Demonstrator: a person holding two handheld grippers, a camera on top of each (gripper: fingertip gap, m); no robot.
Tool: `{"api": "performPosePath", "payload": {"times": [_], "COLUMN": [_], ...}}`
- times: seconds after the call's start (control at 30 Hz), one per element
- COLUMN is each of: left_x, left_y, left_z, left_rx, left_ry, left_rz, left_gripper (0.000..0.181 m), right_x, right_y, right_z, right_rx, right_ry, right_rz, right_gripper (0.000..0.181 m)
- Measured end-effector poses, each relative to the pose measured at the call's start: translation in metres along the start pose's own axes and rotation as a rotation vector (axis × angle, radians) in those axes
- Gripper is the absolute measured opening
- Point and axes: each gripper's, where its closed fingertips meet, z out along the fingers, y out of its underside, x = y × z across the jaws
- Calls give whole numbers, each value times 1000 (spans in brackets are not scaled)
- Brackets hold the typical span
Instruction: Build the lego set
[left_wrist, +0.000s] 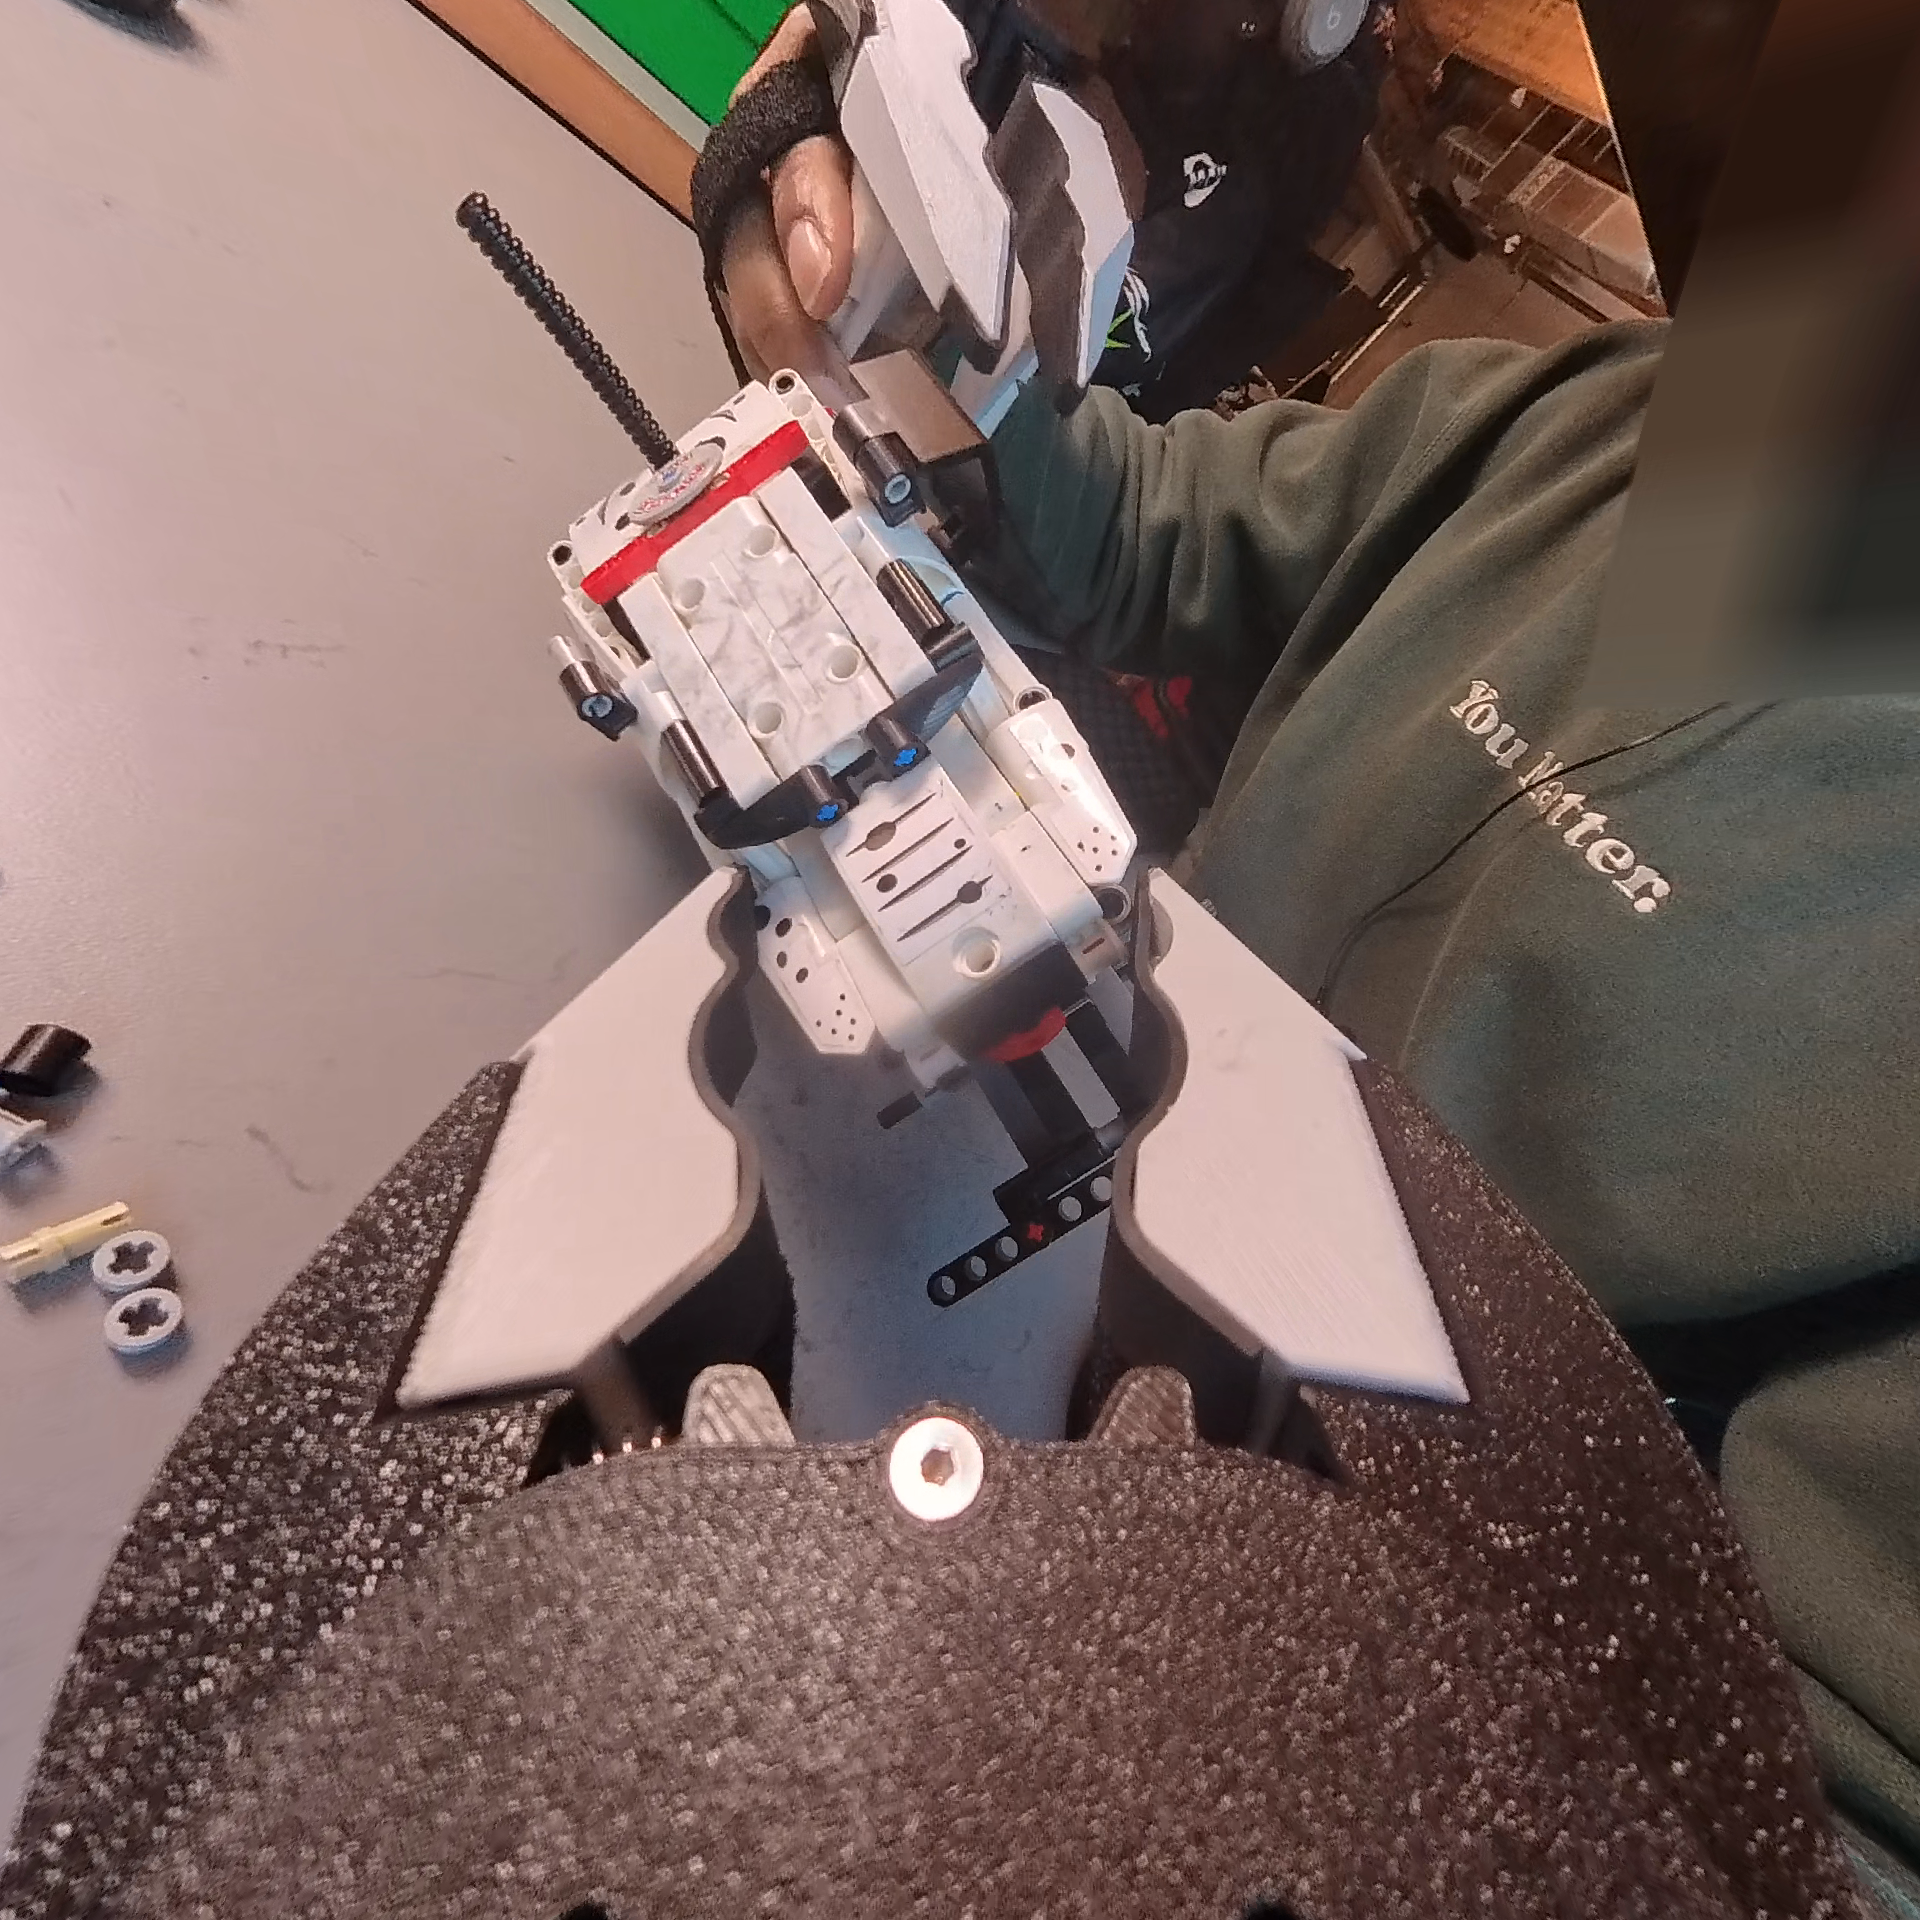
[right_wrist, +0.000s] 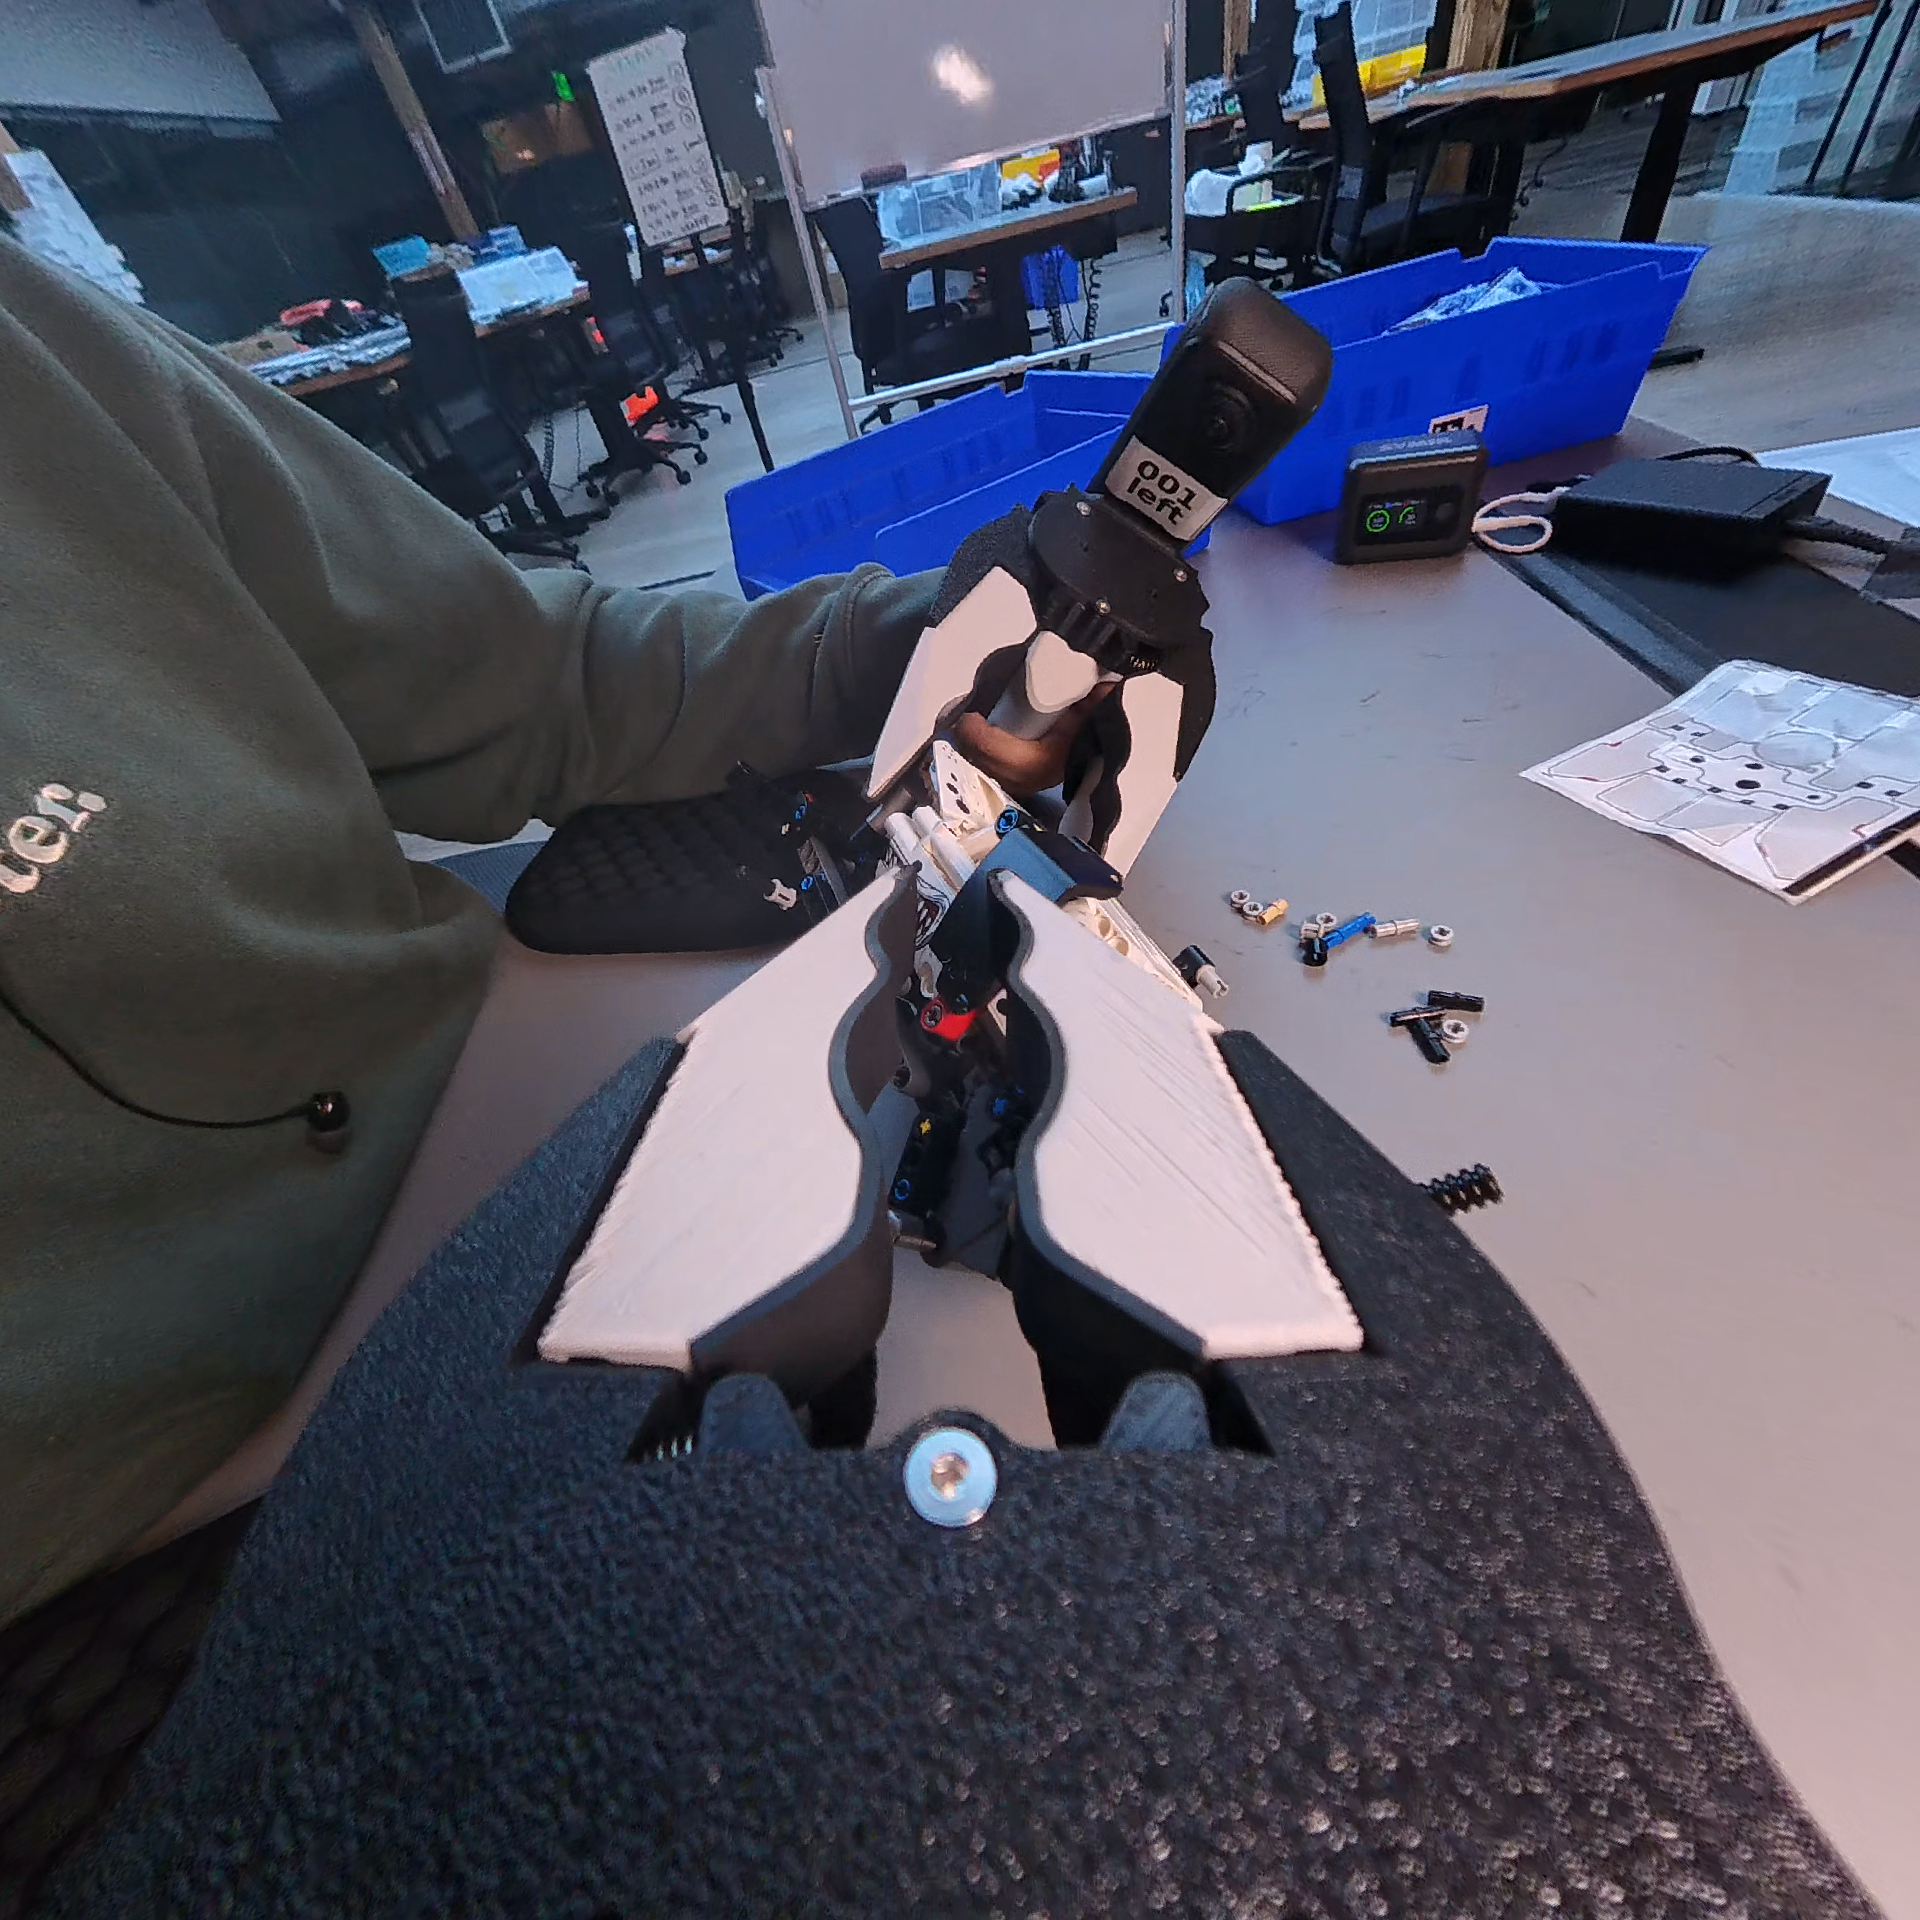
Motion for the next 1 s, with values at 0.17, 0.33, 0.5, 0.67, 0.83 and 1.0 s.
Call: {"api": "performPosePath", "payload": {"times": [0.17, 0.33, 0.5, 0.67, 0.83, 1.0], "left_x": [0, 0, 0, 1, 2, 3], "left_y": [0, -1, 0, -2, -2, -4], "left_z": [0, 0, 1, 1, 0, 0], "left_rx": [2, 8, 2, -4, -28, -92], "left_ry": [-2, -1, -18, -66, -131, -233], "left_rz": [3, -3, 16, 64, 123, 230], "left_gripper": [70, 70, 70, 69, 69, 69], "right_x": [5, 10, 9, -1, -4, -11], "right_y": [5, 16, 26, 25, 20, 10], "right_z": [-5, -9, -3, 3, 3, 0], "right_rx": [-44, -129, -217, -224, -182, -109], "right_ry": [35, 77, 120, 104, 81, 27], "right_rz": [-16, -32, -75, -89, -48, -1], "right_gripper": [13, 19, 27, 17, 14, 12]}}
